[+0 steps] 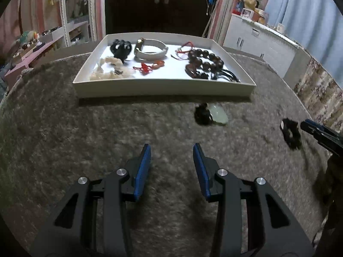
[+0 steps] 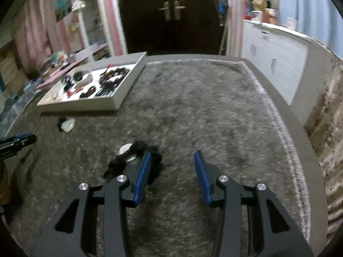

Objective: Organize jewelry
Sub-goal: 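Withdraw both tools from the tray toward the last items, then grasp the black cord pendant with the left tool while the right tool grasps the black scrunchie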

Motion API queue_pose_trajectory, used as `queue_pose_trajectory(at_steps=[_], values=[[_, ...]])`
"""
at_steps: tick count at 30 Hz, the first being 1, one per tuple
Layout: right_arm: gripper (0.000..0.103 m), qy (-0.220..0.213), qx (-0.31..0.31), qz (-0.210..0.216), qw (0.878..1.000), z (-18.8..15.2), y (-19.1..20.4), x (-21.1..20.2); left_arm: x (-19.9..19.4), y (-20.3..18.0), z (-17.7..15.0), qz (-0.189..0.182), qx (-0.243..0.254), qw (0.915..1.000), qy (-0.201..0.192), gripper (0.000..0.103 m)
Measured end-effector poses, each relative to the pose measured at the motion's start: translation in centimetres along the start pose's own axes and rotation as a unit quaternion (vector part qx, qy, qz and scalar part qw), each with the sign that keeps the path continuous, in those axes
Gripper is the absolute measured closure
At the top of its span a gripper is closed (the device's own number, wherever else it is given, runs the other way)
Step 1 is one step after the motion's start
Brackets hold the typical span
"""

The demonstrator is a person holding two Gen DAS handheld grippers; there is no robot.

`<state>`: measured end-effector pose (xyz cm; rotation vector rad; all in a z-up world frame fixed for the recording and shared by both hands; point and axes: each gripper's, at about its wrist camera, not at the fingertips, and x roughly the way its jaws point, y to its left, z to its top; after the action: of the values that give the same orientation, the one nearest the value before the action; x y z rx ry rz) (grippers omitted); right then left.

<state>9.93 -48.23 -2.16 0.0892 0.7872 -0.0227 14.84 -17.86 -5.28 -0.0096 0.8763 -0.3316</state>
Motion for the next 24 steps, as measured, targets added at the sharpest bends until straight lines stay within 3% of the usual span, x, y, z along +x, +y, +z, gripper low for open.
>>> queue_pose_trajectory(at_steps=[5,6,9,13,20,22,24], values=[[0.065,0.028,-0.048,0.018,0.998,0.4,1.7,2.1,0.0,-1.1,0.6,0.006,0.007,0.9999,-0.005,0.056],[0.082,0.04,-0.061,0.014,0.997,0.5,1.9,2.8,0.1,-1.3,0.9,0.007,0.01,0.9999,-0.007,0.056],[0.093,0.038,-0.076,0.013,0.996,0.8,2.1,3.6,0.4,-1.9,2.0,0.009,0.022,0.9997,-0.012,0.056],[0.094,0.012,-0.034,0.013,0.999,2.2,0.0,3.8,1.7,-2.5,3.7,0.021,0.031,0.9992,-0.011,0.056],[0.094,0.011,-0.014,0.016,1.0,2.5,-0.6,4.2,4.8,-4.2,5.1,0.016,0.048,0.9987,0.006,0.056],[0.094,0.014,-0.014,0.015,1.0,2.6,-0.6,4.3,5.6,-4.7,5.2,0.012,0.05,0.9986,0.013,0.062],[0.094,0.018,-0.018,0.013,1.0,2.6,-0.4,4.6,6.1,-5.1,5.3,0.007,0.05,0.9987,0.011,0.079]])
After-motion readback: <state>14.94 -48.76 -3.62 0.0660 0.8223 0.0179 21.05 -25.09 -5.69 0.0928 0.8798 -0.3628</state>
